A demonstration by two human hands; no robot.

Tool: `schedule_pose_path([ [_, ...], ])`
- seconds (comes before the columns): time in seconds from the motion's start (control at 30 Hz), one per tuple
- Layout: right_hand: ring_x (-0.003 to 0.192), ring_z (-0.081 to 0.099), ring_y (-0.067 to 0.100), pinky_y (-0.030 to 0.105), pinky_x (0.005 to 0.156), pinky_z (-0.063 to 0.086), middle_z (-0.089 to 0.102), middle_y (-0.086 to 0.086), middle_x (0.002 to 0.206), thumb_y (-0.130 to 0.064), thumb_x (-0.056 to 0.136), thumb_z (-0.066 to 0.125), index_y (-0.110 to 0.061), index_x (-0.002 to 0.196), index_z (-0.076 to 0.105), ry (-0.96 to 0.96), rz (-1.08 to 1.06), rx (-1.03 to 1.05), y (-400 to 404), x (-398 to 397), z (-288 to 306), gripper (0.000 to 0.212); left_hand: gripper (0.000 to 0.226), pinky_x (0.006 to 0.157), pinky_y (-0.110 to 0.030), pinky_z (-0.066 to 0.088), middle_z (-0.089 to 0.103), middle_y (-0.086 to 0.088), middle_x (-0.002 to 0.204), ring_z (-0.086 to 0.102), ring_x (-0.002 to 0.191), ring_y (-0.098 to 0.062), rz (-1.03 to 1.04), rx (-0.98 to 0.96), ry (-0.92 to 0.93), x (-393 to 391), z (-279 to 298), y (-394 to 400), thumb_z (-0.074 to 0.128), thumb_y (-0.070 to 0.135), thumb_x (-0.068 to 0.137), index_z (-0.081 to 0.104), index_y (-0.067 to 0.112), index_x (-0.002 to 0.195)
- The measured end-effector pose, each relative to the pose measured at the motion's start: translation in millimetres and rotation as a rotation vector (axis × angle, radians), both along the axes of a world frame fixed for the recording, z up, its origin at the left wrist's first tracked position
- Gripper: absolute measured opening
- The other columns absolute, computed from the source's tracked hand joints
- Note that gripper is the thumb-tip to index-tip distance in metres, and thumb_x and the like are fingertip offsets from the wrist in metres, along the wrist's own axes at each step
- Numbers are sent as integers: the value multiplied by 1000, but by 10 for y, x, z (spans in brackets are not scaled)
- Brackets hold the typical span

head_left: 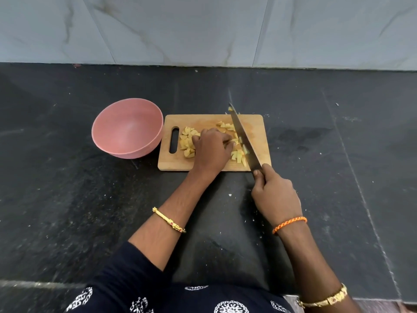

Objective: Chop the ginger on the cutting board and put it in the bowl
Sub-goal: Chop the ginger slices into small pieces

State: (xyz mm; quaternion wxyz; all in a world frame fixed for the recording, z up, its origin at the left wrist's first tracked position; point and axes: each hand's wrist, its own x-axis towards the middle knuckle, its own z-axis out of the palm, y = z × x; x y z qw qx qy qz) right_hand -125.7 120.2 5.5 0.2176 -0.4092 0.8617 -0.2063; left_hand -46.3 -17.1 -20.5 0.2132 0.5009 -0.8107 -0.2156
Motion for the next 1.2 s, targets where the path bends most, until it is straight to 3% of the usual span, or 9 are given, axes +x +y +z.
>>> schedule_pose_path([
  [0.2,78,57,39,36,66,46,61,16,84,-33,98,37,-23,88,45,45,82,50,-75,-92,-20,17,19,79,-31,21,72,1,100,55,103,-20,27,9,63,6,10,-22,65,19,86,72,19,104],
  [0.3,76,53,36,36,69,45,57,14,86,-31,99,36,-19,99,51,64,109,118,-137,-161,30,19,18,80,-30,20,72,2,98,56,102,-18,48,-10,74,4,12,4,65,21,87,72,19,103],
  [0.57,84,56,34,42,81,52,51,14,93,-21,96,37,-16,108,48,36,182,289,-243,-144,155,18,13,76,-30,19,72,6,89,55,94,-16,68,-97,41,-16,-2,130,64,26,87,74,24,94],
  [0.73,90,60,32,44,85,53,58,15,99,-24,98,37,-16,112,50,-1,197,339,-83,-234,173,21,12,78,-32,21,73,6,86,56,93,-17,112,-120,68,-30,-17,147,64,23,86,75,23,90],
  [0.83,90,60,33,42,83,52,62,14,97,-28,98,37,-18,110,55,-21,179,273,31,-329,156,23,13,78,-32,19,73,5,89,55,97,-18,108,-88,69,-29,-3,124,64,23,86,74,22,94],
  [0.97,82,57,35,36,71,48,59,11,81,-29,96,42,-20,85,50,-43,100,96,31,-399,125,17,14,77,-31,18,71,6,97,51,101,-17,135,-82,123,17,-15,129,64,25,86,73,23,96],
  [1.1,80,53,33,34,68,42,56,8,78,-26,96,42,-20,82,47,-70,51,15,-97,-396,76,16,22,80,-29,18,62,3,108,46,106,-15,149,-109,139,38,-51,160,60,21,89,68,22,110],
  [1.2,78,51,35,34,68,42,56,10,79,-28,96,41,-20,80,43,9,20,-3,-143,-386,27,18,20,79,-28,18,59,5,103,48,104,-14,106,-102,172,54,-58,155,61,23,88,69,22,106],
])
